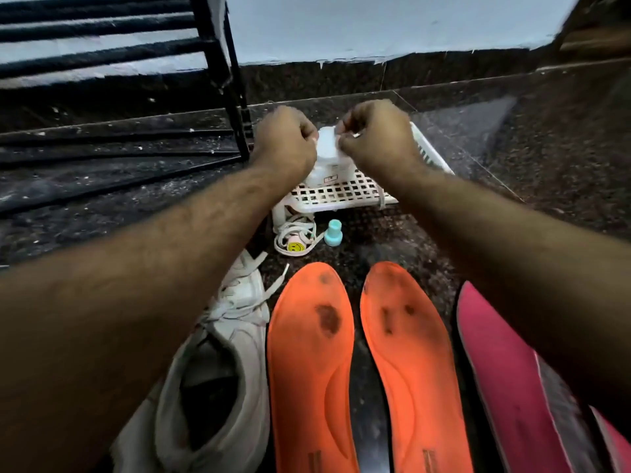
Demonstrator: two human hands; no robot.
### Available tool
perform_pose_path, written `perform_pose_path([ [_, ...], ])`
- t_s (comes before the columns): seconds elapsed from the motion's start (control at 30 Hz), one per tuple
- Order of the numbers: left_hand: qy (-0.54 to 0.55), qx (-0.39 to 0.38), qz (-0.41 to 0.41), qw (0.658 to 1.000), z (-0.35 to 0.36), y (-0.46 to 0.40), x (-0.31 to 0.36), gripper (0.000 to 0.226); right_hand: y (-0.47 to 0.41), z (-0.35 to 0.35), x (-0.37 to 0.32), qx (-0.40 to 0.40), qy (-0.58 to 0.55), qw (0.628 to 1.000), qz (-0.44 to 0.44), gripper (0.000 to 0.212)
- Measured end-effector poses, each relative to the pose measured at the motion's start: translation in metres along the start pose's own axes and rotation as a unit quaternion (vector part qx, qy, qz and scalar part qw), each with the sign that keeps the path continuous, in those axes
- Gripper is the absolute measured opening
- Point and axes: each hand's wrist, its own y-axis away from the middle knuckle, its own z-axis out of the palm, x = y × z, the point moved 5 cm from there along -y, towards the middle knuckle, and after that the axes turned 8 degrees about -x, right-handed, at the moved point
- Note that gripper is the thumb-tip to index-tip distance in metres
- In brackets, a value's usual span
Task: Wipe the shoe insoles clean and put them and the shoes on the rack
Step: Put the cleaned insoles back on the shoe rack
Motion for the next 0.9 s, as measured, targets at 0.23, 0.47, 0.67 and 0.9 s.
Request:
perform_pose_path([
  [0.23,-0.092,-0.027,0.003,0.995,0.017,-0.017,-0.011,0.012,-0.021,0.024,0.007,-0.051,0.178,0.981,-0.059,0.017],
  [0.47,-0.124,-0.022,0.029,0.992,0.007,0.012,-0.002,0.017,0.006,0.012,0.005,0.002,0.144,0.988,-0.047,0.022],
  [0.67,-0.092,-0.039,-0.006,0.995,-0.006,0.092,0.023,0.023,0.091,-0.002,-0.007,-0.008,0.065,0.998,0.01,0.02],
  [0.9,-0.021,-0.026,-0.04,0.999,-0.022,0.246,0.063,0.023,0.247,-0.025,-0.021,-0.036,0.068,0.995,0.056,0.027],
])
